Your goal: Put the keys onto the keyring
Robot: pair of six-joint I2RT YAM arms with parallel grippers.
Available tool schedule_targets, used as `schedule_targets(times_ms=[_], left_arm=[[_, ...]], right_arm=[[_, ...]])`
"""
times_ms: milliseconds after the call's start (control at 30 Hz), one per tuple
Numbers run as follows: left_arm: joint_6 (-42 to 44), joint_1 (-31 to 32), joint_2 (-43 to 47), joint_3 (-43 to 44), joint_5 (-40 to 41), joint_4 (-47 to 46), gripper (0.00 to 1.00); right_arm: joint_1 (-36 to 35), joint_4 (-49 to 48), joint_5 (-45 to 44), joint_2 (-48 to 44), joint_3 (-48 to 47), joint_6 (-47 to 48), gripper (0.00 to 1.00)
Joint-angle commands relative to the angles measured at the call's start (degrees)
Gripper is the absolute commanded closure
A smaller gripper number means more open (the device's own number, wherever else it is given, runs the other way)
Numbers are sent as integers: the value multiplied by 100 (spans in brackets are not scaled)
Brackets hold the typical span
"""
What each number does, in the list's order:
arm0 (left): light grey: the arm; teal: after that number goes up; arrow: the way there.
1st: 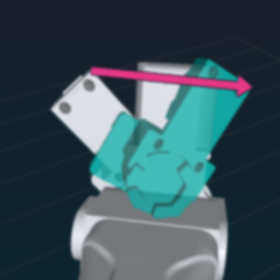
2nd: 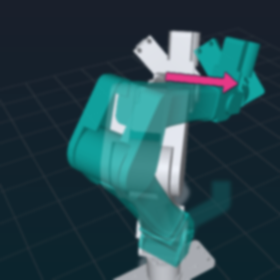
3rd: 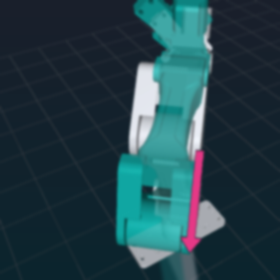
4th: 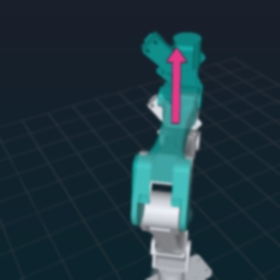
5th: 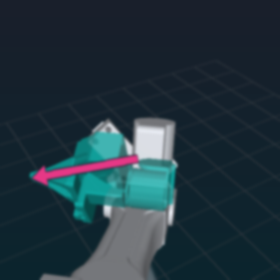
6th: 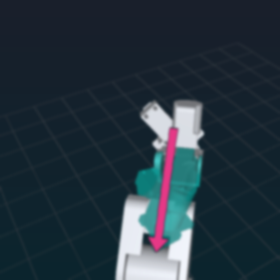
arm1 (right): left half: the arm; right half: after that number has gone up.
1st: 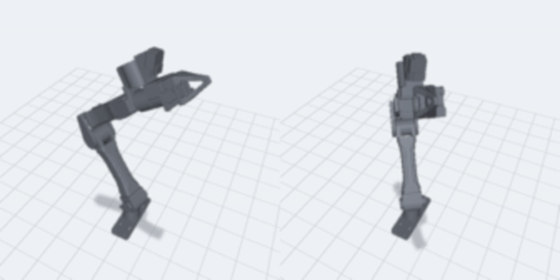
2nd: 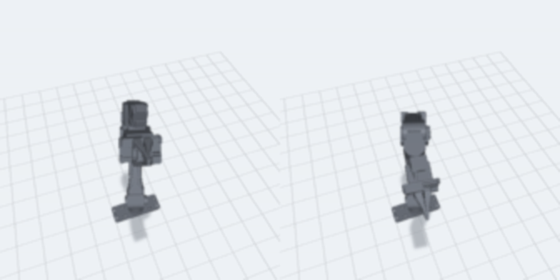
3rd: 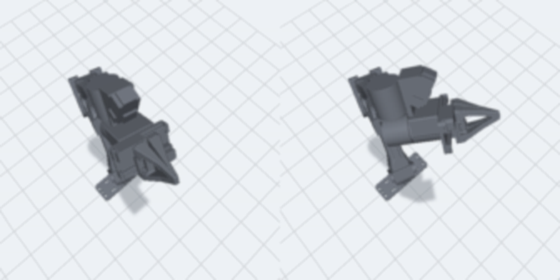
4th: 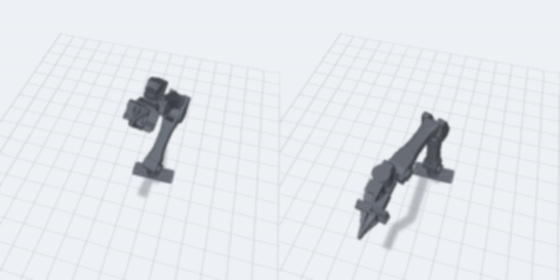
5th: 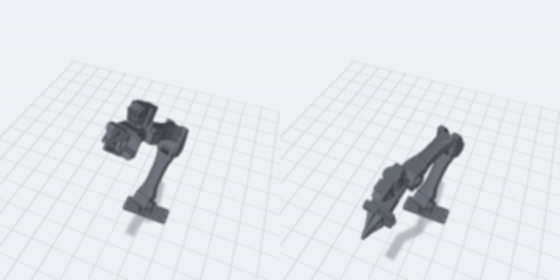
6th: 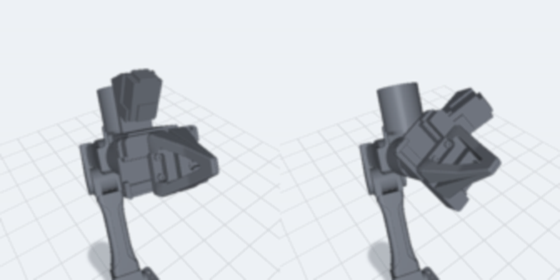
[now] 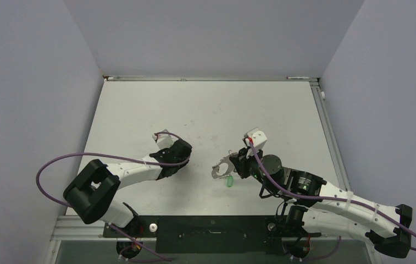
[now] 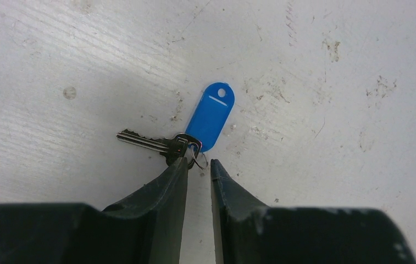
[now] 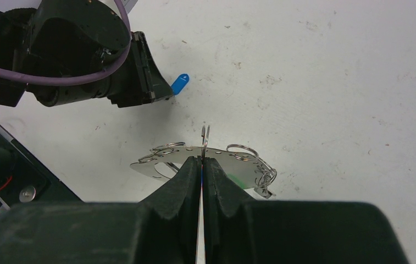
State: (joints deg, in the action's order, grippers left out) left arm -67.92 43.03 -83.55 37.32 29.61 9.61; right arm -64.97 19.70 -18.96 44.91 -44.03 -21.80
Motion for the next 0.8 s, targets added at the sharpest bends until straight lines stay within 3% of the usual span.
schedule_targets(times_ms=[0,767], left_arm=[[-39,-45,57,160,191,-90,81],[212,-54,-191,215,217,-311,100]], right_arm=[[-33,-423,17,18,-66,-84,95],[-42,-427,41,1,-44,-109,95]])
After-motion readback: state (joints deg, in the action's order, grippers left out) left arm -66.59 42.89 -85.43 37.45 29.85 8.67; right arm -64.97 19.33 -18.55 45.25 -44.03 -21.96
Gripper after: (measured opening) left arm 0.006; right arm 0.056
